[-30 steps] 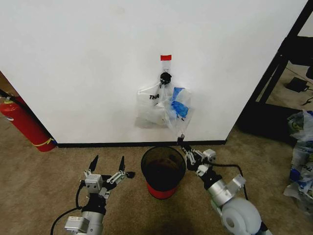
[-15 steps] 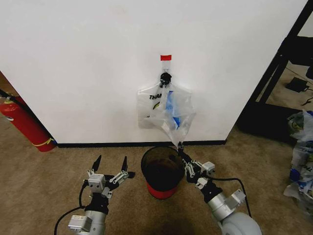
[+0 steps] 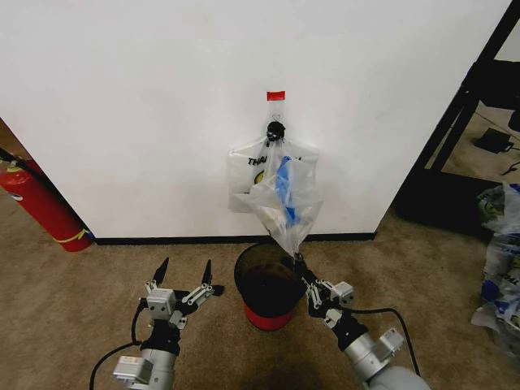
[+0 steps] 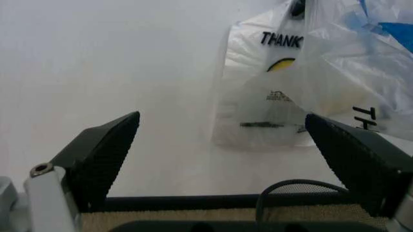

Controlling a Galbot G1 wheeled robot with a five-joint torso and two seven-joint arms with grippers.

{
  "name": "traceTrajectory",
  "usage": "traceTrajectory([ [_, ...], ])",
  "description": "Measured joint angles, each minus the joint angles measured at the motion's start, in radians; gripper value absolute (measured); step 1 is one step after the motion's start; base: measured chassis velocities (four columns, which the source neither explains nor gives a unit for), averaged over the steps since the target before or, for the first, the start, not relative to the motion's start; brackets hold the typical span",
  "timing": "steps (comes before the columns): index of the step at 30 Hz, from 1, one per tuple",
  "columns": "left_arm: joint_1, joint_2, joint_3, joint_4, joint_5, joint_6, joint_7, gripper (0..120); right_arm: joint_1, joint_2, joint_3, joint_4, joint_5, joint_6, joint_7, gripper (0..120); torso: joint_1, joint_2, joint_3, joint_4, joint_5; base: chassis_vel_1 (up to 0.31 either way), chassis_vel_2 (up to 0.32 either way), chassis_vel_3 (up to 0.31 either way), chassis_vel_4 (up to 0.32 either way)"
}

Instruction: Pick up the garbage bag from the wall and place it over the trash bin.

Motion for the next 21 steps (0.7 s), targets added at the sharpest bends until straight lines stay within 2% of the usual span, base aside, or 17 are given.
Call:
traceTrajectory([
  [9, 0.000, 0.001, 0.006, -0.006, 0.003, 0.002, -0.001, 100, 0.041, -0.010, -0.001, 0.016, 0.045, -0.017, 0.039, 0, 0.000, 0.000, 0.000, 0.0000, -0.0001, 0.000, 0.000, 0.000, 0.000],
  [12, -0.009, 0.021, 0.011, -0.024, 0.001, 0.019, -0.002, 100, 0.099, -0.022, -0.001, 0.026, 0.103, -0.034, 0.069, 0, 0.000, 0.000, 0.000, 0.0003, 0.0000, 0.000, 0.000, 0.000, 0.000],
  [17, -0.091, 0.118, 0.048, -0.077, -0.060, 0.110, -0.023, 100, 0.191, -0.048, -0.012, 0.028, 0.193, -0.067, 0.091, 0, 0.000, 0.000, 0.000, 0.0001, -0.0001, 0.000, 0.000, 0.000, 0.000],
  [19, -0.160, 0.172, 0.066, -0.103, -0.125, 0.170, -0.041, 100, 0.215, -0.056, -0.023, 0.007, 0.197, -0.070, 0.092, 0, 0.000, 0.000, 0.000, 0.0004, -0.0001, 0.000, 0.000, 0.000, 0.000],
  [21, -0.255, 0.232, 0.087, -0.128, -0.222, 0.234, -0.065, 100, 0.232, -0.059, -0.039, -0.016, 0.193, -0.070, 0.091, 0, 0.000, 0.000, 0.000, -0.0004, -0.0002, 0.000, 0.000, 0.000, 0.000],
])
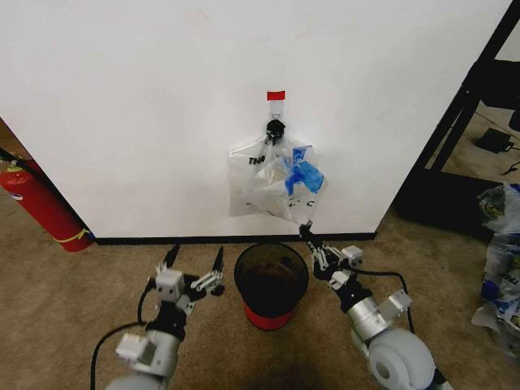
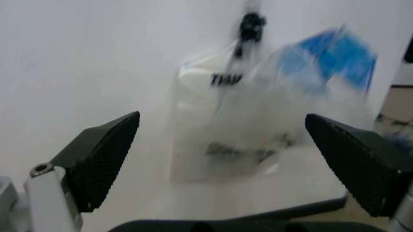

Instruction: Pick up the garbage bag from the wall and place it over the trash bin.

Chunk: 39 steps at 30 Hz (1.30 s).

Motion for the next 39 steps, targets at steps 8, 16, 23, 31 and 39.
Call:
traceTrajectory([
  [8, -0.396, 0.211, 0.192, -0.027, -0.291, 0.193, -0.070, 100, 0.037, 0.008, -0.046, -0.032, -0.037, -0.001, 0.000, 0, 0.000, 0.000, 0.000, 0.0004, -0.0002, 0.000, 0.000, 0.000, 0.000],
  [16, -0.879, 0.306, 0.412, 0.050, -0.587, 0.495, -0.189, 99, 0.042, 0.006, -0.046, -0.045, -0.065, -0.003, 0.000, 0, 0.000, 0.000, 0.000, 0.0005, 0.0005, 0.000, 0.000, 0.000, 0.000],
  [23, -1.254, 0.255, 0.654, 0.119, -0.796, 0.633, -0.281, 98, 0.035, 0.009, -0.041, -0.052, -0.072, -0.003, 0.000, 0, 0.000, 0.000, 0.000, 0.0001, -0.0001, 0.000, 0.000, 0.000, 0.000],
  [31, -1.418, 0.210, 0.778, 0.147, -0.871, 0.687, -0.337, 96, 0.029, 0.014, -0.037, -0.054, -0.078, -0.003, 0.000, 0, 0.000, 0.000, 0.000, 0.0005, -0.0001, 0.000, 0.000, 0.000, 0.000],
  [39, -1.607, 0.103, 0.926, 0.247, -1.039, 0.743, -0.427, 94, 0.017, 0.006, -0.018, -0.048, -0.076, -0.001, 0.000, 0, 0.000, 0.000, 0.000, 0.0006, 0.0005, 0.000, 0.000, 0.000, 0.000],
])
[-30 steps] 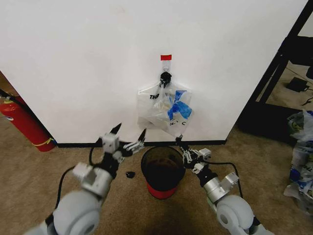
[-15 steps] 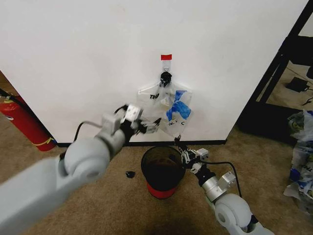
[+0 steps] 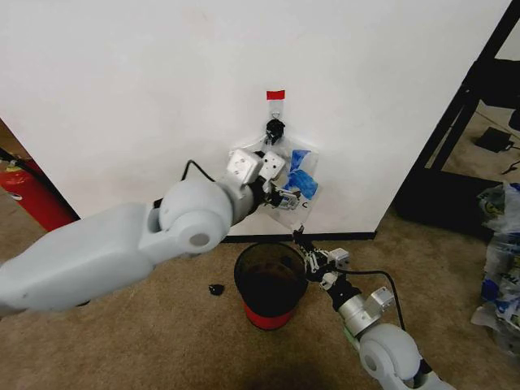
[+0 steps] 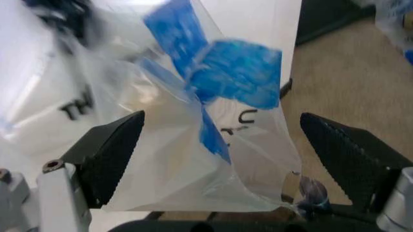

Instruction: Pick up the garbage bag from the wall and place it over the trash bin.

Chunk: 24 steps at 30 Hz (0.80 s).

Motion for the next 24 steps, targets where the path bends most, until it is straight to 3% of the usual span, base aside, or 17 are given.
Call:
traceTrajectory([
  [4, -0.030, -0.065, 0.077, 0.079, -0.017, 0.007, -0.020, 91, -0.010, -0.005, 0.011, 0.015, 0.005, 0.000, 0.000, 0, 0.000, 0.000, 0.000, -0.0001, -0.0002, 0.000, 0.000, 0.000, 0.000],
  [9, -0.028, -0.082, 0.117, 0.130, 0.059, 0.006, -0.016, 86, -0.017, -0.012, 0.021, 0.025, 0.016, 0.000, 0.000, 0, 0.000, 0.000, 0.000, -0.0001, -0.0005, 0.000, 0.000, 0.000, 0.000],
  [24, -0.037, -0.072, 0.154, 0.148, 0.098, -0.006, -0.017, 34, -0.019, -0.018, 0.021, 0.027, 0.020, 0.001, 0.001, 0, 0.000, 0.000, 0.000, -0.0001, -0.0004, 0.000, 0.000, 0.000, 0.000],
])
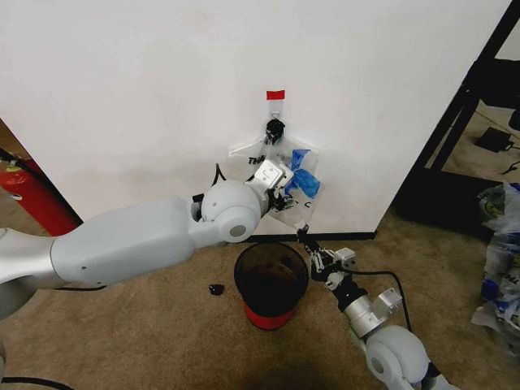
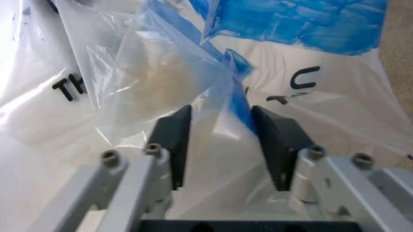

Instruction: Pick up the garbage bag from the wall and place it over the trash bin.

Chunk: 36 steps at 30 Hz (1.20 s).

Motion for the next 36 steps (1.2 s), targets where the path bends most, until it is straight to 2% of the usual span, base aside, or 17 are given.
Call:
traceTrajectory([
  [1, 0.001, 0.003, -0.003, -0.005, -0.001, -0.002, 0.000, 28, 0.000, -0.001, 0.000, -0.001, 0.001, 0.000, 0.002, 0, 0.000, 0.000, 0.000, 0.0000, 0.0001, 0.000, 0.000, 0.000, 0.000],
  [4, 0.003, 0.009, -0.008, -0.009, -0.001, -0.009, 0.000, 19, 0.004, -0.001, -0.001, -0.002, 0.004, -0.002, 0.006, 0, 0.000, 0.000, 0.000, 0.0000, 0.0000, 0.000, 0.000, 0.000, 0.000],
  [5, 0.008, 0.011, -0.016, -0.008, -0.001, -0.013, 0.000, 11, 0.007, 0.000, -0.002, -0.002, 0.008, -0.003, 0.008, 0, 0.000, 0.000, 0.000, 0.0000, 0.0002, 0.000, 0.000, 0.000, 0.000],
  [7, 0.012, 0.013, -0.022, -0.009, -0.001, -0.015, 0.000, 11, 0.007, 0.000, -0.002, -0.002, 0.010, -0.004, 0.009, 0, 0.000, 0.000, 0.000, 0.0000, 0.0001, 0.000, 0.000, 0.000, 0.000],
  [9, 0.037, 0.022, -0.059, -0.017, -0.001, -0.023, -0.002, 0, 0.009, 0.000, -0.002, -0.001, 0.019, -0.008, 0.014, 0, 0.000, 0.000, 0.000, -0.0002, 0.0001, 0.000, 0.000, 0.000, 0.000],
  [13, 0.103, 0.053, -0.150, -0.057, -0.001, -0.034, -0.014, 0, 0.003, 0.001, 0.002, 0.010, 0.024, -0.009, 0.021, 0, 0.000, 0.000, 0.000, 0.0000, -0.0002, 0.000, 0.000, 0.000, 0.000],
  [15, 0.112, 0.057, -0.162, -0.063, -0.001, -0.036, -0.016, 0, 0.002, 0.001, 0.002, 0.011, 0.025, -0.009, 0.022, 0, 0.000, 0.000, 0.000, 0.0000, -0.0001, 0.000, 0.000, 0.000, 0.000],
  [16, 0.155, 0.073, -0.212, -0.088, 0.000, -0.042, -0.023, 0, -0.005, 0.003, 0.003, 0.018, 0.026, -0.010, 0.026, 0, 0.000, 0.000, 0.000, 0.0000, -0.0001, 0.000, 0.000, 0.000, 0.000],
  [20, 0.229, 0.098, -0.296, -0.129, 0.010, -0.053, -0.027, 0, -0.013, 0.010, -0.002, 0.026, 0.027, -0.015, 0.032, 0, 0.000, 0.000, 0.000, 0.0001, 0.0000, 0.000, 0.000, 0.000, 0.000],
  [26, 0.293, 0.102, -0.332, -0.158, 0.045, -0.068, -0.023, 0, -0.019, 0.009, -0.006, 0.046, 0.027, -0.038, 0.037, 0, 0.000, 0.000, 0.000, 0.0001, 0.0003, 0.000, 0.000, 0.000, 0.000],
  [29, 0.310, 0.097, -0.334, -0.160, 0.068, -0.071, -0.016, 0, -0.030, -0.001, 0.000, 0.064, 0.028, -0.047, 0.039, 5, 0.000, 0.000, 0.000, -0.0001, 0.0000, 0.000, 0.000, 0.000, 0.000],
  [36, 0.362, 0.092, -0.347, -0.156, 0.113, -0.085, -0.002, 0, -0.119, -0.094, 0.083, 0.171, -0.006, -0.050, 0.034, 33, 0.000, 0.000, 0.000, -0.0001, 0.0000, 0.000, 0.000, 0.000, 0.000],
])
